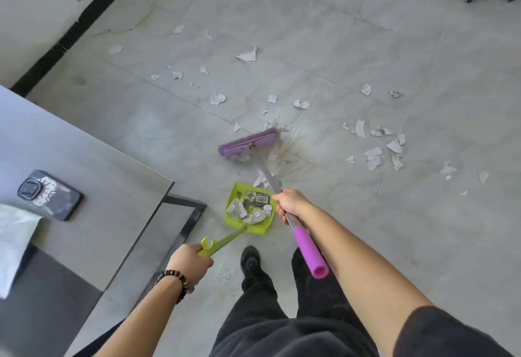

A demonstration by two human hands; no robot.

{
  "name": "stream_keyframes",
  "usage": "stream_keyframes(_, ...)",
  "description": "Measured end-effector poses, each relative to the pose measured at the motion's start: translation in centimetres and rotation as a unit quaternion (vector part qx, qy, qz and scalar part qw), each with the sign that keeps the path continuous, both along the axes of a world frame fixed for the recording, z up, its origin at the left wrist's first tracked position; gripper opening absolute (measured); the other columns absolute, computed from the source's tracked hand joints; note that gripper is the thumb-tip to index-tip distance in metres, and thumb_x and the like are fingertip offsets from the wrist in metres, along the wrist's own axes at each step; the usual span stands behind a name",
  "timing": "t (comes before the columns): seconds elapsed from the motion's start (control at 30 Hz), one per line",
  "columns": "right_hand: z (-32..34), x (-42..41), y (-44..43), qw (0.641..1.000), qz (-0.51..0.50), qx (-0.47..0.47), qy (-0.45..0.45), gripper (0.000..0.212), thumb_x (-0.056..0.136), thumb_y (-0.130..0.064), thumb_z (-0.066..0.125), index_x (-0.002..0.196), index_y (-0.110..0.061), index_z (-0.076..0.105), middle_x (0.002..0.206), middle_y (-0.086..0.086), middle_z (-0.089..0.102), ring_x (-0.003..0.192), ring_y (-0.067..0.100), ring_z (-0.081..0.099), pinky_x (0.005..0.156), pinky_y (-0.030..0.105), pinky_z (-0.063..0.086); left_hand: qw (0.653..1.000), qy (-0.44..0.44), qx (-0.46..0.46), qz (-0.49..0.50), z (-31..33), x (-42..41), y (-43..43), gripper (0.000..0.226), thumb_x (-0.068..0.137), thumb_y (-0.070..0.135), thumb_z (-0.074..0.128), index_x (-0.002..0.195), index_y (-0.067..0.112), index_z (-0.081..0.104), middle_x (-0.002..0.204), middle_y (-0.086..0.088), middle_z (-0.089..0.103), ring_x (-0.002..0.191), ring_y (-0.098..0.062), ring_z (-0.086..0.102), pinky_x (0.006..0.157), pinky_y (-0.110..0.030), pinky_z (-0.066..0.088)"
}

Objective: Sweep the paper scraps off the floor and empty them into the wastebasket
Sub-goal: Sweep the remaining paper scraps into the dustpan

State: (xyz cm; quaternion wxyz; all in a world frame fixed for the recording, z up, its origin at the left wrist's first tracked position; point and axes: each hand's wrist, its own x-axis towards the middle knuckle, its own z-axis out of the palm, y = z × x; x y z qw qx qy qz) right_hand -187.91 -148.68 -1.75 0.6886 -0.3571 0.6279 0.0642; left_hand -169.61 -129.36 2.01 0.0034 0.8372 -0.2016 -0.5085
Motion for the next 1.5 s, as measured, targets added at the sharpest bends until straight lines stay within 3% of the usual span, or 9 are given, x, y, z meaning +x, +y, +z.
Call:
stream_keyframes(0.2, -0.9, -4.9, 2.8, 0.996, 0.044, 0.020, 0.077, 0.025, 0.092, -0.016, 0.058, 0.070, -0.005, 0.053, 0.055, 0.007, 0.048, 0.043, 0.015, 0.042, 0.038, 0.021, 0.036, 1.000, -0.010, 0.010, -0.006, -1.1, 0.8, 0.5, 0.009, 0.083, 0.009, 0.054, 0.084, 0.012, 0.062, 0.061, -0.007, 0.045, 0.047, -0.023, 0.039, 0.042, -0.021, 0.036)
stream_keyframes(0.43, 3.8, -11.1, 5.3, 0.993, -0.101, 0.046, 0.029, 0.019, 0.095, -0.013, 0.059, 0.079, -0.010, 0.049, 0.048, -0.001, 0.039, 0.032, 0.005, 0.033, 0.033, 0.013, 0.027, 0.999, -0.018, 0.007, -0.036, -1.5, 2.1, -0.9, 0.014, 0.080, 0.005, 0.050, 0.084, 0.007, 0.064, 0.059, -0.006, 0.044, 0.046, -0.023, 0.039, 0.043, -0.019, 0.035)
stream_keyframes(0.57, 3.4, -9.4, 4.0, 0.982, -0.184, 0.044, 0.022, 0.025, 0.099, -0.027, 0.054, 0.081, -0.011, 0.049, 0.054, 0.000, 0.041, 0.032, 0.004, 0.034, 0.032, 0.013, 0.030, 0.998, -0.026, 0.017, -0.056, -1.3, 2.6, -0.8, 0.014, 0.079, 0.005, 0.051, 0.083, 0.006, 0.064, 0.057, -0.005, 0.045, 0.045, -0.024, 0.040, 0.043, -0.017, 0.034)
stream_keyframes(0.7, 1.4, -6.6, 3.1, 0.977, -0.201, 0.066, 0.018, 0.021, 0.101, -0.024, 0.045, 0.084, -0.012, 0.047, 0.056, -0.001, 0.040, 0.033, 0.004, 0.035, 0.034, 0.014, 0.031, 0.997, -0.031, 0.021, -0.067, -1.1, 2.5, -1.2, 0.012, 0.080, 0.005, 0.050, 0.081, 0.010, 0.061, 0.058, -0.005, 0.048, 0.046, -0.024, 0.044, 0.046, -0.019, 0.038)
stream_keyframes(0.93, 1.4, -6.9, 7.4, 0.958, -0.143, 0.246, 0.046, 0.044, 0.101, -0.031, 0.042, 0.060, -0.016, 0.038, 0.038, -0.006, 0.034, 0.024, 0.004, 0.033, 0.026, 0.013, 0.027, 0.996, -0.038, 0.023, -0.079, -0.7, 2.2, -1.8, 0.014, 0.084, 0.005, 0.048, 0.081, 0.005, 0.062, 0.059, -0.007, 0.051, 0.050, -0.023, 0.049, 0.045, -0.020, 0.039)
stream_keyframes(1.03, 3.9, -9.9, 7.1, 0.940, -0.171, 0.294, -0.015, 0.035, 0.101, -0.030, 0.044, 0.069, -0.015, 0.042, 0.042, -0.008, 0.034, 0.026, 0.001, 0.035, 0.024, 0.013, 0.028, 0.997, -0.040, 0.023, -0.062, -0.9, 2.1, -1.6, 0.013, 0.082, 0.004, 0.046, 0.075, 0.008, 0.056, 0.057, -0.006, 0.047, 0.048, -0.022, 0.044, 0.045, -0.019, 0.035)
stream_keyframes(1.2, 7.0, -13.0, 6.0, 0.919, -0.257, 0.291, -0.070, 0.016, 0.099, -0.023, 0.050, 0.088, -0.011, 0.049, 0.050, -0.005, 0.036, 0.027, 0.000, 0.036, 0.022, 0.012, 0.028, 0.997, -0.038, 0.029, -0.054, -0.8, 2.1, -1.2, 0.014, 0.081, 0.005, 0.045, 0.079, 0.006, 0.059, 0.060, -0.007, 0.049, 0.048, -0.022, 0.046, 0.043, -0.019, 0.038)
stream_keyframes(1.4, 6.6, -10.8, 4.9, 0.934, -0.236, 0.258, -0.072, 0.042, 0.100, -0.034, 0.047, 0.064, -0.015, 0.042, 0.044, -0.007, 0.033, 0.025, 0.001, 0.035, 0.023, 0.012, 0.028, 0.995, -0.045, 0.040, -0.079, -0.3, 1.8, -0.7, 0.024, 0.082, 0.007, 0.047, 0.096, 0.002, 0.066, 0.066, -0.007, 0.051, 0.055, -0.025, 0.049, 0.048, -0.021, 0.042)
stream_keyframes(1.5, 6.4, -9.5, 4.0, 0.954, -0.195, 0.221, -0.050, 0.042, 0.100, -0.034, 0.050, 0.063, -0.018, 0.038, 0.042, -0.009, 0.030, 0.025, 0.000, 0.033, 0.024, 0.012, 0.028, 0.996, -0.041, 0.034, -0.071, 0.0, 1.1, -0.6, 0.030, 0.083, 0.006, 0.045, 0.105, 0.002, 0.065, 0.067, -0.008, 0.051, 0.056, -0.025, 0.048, 0.048, -0.021, 0.040)
